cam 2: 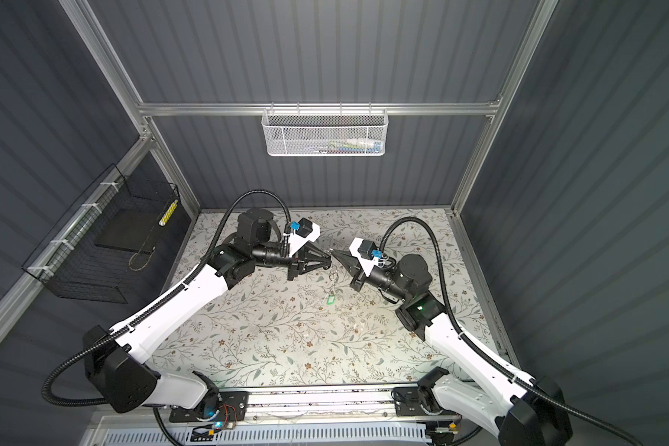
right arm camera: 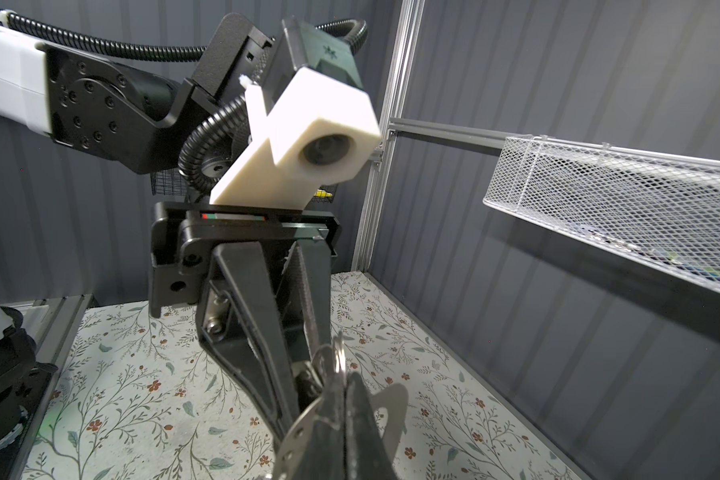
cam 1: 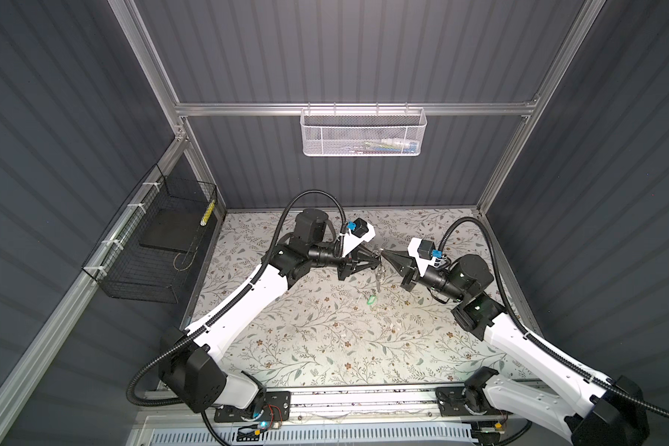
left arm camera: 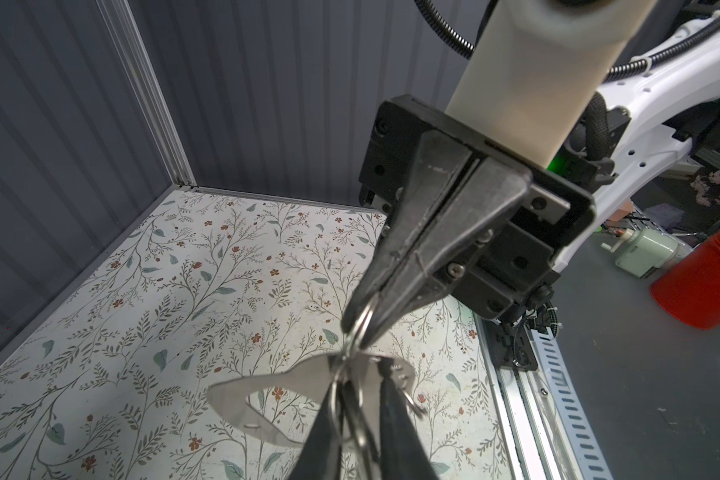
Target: Put the keys on the keyring
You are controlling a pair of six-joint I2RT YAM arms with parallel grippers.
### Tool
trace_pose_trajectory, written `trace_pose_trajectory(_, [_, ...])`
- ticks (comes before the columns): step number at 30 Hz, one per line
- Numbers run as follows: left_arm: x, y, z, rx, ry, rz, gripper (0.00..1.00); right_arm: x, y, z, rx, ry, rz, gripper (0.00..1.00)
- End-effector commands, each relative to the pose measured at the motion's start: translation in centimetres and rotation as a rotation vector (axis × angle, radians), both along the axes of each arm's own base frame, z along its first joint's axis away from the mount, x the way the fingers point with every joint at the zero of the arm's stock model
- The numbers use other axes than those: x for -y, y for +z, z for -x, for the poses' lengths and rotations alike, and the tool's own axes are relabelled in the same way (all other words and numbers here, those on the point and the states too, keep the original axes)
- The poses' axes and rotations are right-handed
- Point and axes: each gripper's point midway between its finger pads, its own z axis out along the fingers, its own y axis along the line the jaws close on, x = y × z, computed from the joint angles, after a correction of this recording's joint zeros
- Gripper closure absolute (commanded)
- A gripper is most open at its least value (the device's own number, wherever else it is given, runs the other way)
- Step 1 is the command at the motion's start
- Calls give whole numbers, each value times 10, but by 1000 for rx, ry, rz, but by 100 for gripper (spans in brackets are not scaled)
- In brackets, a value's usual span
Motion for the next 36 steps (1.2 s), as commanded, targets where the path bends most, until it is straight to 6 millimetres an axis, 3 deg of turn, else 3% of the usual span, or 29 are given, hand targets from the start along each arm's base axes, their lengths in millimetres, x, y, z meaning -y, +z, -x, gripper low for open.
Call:
trace_pose_trajectory(1, [4, 0, 3, 6, -24, -15, 87, 3, 14, 3, 39, -1, -48, 100])
trace_pose_trajectory(7, [10, -7, 9, -22, -69, -29, 97, 2, 15, 5, 40, 13, -59, 100])
trace_pose_trajectory(9, [13, 5, 8, -4, -81, -13, 100, 3, 16, 5, 44, 11, -61, 100])
trace_pose_trajectory(21, [18, 4, 10, -20, -126, -24, 100, 1, 13, 6, 42, 30, -54, 100])
trace_pose_trajectory(36, [-1, 7, 3, 102, -70, -187, 100, 14, -7, 19, 18, 65, 45, 100])
